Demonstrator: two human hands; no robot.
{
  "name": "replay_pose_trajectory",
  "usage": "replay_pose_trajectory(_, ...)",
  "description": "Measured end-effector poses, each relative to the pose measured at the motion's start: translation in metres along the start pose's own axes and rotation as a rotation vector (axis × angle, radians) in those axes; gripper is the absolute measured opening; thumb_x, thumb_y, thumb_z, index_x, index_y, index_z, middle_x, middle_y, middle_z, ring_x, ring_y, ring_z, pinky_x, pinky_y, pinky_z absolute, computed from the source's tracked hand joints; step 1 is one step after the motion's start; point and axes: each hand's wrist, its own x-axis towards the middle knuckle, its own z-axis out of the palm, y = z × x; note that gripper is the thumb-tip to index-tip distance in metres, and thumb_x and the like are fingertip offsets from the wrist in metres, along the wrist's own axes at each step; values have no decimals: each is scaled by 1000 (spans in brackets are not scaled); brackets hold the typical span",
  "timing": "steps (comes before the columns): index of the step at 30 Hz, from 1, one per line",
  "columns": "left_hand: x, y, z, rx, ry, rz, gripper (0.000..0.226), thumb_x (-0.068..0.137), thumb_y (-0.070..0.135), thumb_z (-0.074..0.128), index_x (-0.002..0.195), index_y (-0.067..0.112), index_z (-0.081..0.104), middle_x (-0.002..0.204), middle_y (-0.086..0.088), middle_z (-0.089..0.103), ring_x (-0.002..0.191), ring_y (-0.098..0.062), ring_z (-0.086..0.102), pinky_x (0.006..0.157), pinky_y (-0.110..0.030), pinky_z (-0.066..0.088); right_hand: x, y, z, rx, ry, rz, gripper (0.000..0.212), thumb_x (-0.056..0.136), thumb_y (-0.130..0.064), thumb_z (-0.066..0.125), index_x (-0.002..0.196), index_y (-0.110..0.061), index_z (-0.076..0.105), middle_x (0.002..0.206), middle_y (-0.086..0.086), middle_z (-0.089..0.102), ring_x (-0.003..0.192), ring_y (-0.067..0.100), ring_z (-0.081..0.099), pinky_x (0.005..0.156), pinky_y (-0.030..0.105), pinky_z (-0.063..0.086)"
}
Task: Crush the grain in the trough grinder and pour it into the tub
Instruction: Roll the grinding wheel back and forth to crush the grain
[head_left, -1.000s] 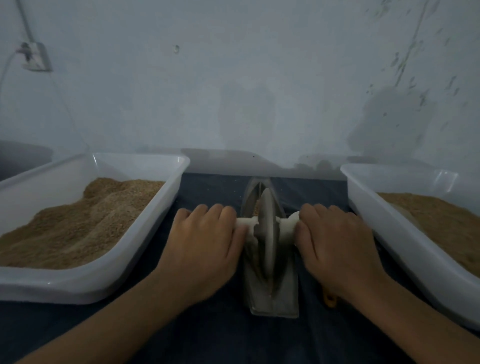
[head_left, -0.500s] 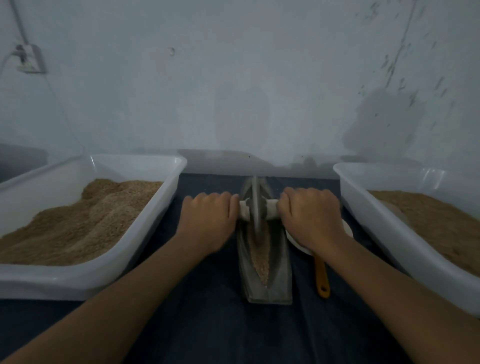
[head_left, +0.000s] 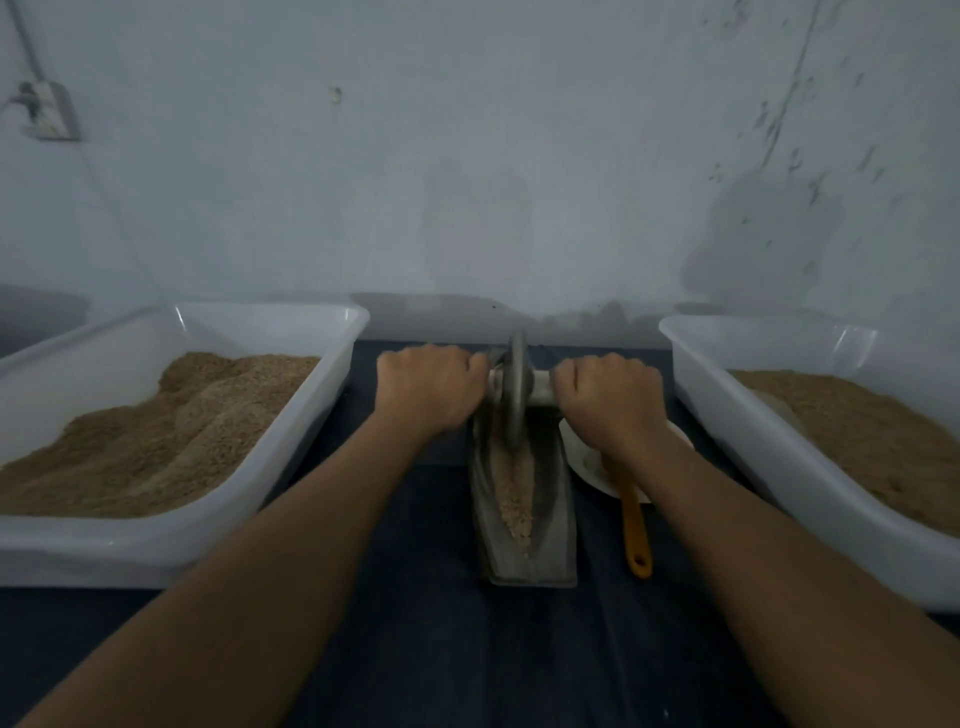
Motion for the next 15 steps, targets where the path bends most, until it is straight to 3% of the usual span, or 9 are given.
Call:
replay_pose_trajectory(3, 19, 7, -2, -10, -46, -50, 41, 103, 38, 22, 86, 21, 56, 102, -8, 69, 73, -24, 44, 70, -38, 34, 3, -3, 3, -33, -37, -7, 6, 100, -17, 44, 95, -14, 45, 75, 1, 41, 65, 23, 46, 55, 32, 35)
replay_pose_trajectory(5, 4, 8, -4, 29, 3, -16, 45, 98, 38, 15, 78, 20, 50, 94, -5, 68, 72, -24, 44, 69, -37, 34, -8, -3, 0, -25, -27, -17, 11, 101, -18, 45, 93, -12, 49, 73, -1, 46, 61, 21, 48, 53, 32, 40)
replay_pose_trajectory(7, -27, 4, -3, 46, 139, 11, 43, 94, 36, 9, 77, 24, 47, 84, 1, 62, 70, -23, 46, 66, -35, 31, -21, -3, -6, 66, 54, 15, 30, 104, -29, 33, 81, -18, 49, 66, -6, 47, 54, 17, 46, 53, 35, 45)
replay_pose_trajectory(9, -62, -2, -3, -40, 233, 51, 41, 99, 37, 8, 80, 26, 43, 78, 8, 49, 70, -21, 48, 65, -36, 26, -40, -4, -19, 194, 168, 19, 34, 104, -36, 27, 76, -23, 43, 64, -9, 40, 55, 16, 38, 55, 38, 37)
replay_pose_trajectory(11, -93, -6, -3, -153, 311, 114, 34, 108, 40, 18, 86, 28, 42, 79, 10, 44, 70, -18, 43, 66, -37, 27, -62, -4, -29, 206, 272, -68, 25, 102, -35, 32, 79, -26, 35, 69, -10, 31, 61, 16, 30, 59, 38, 25)
replay_pose_trajectory(15, -120, -7, -3, -149, 403, 154, 23, 108, 44, 27, 94, 32, 42, 87, 12, 43, 75, -13, 35, 72, -38, 30, -76, 4, -33, 265, 270, -139, 19, 101, -34, 34, 82, -29, 32, 73, -11, 28, 64, 14, 28, 59, 38, 26)
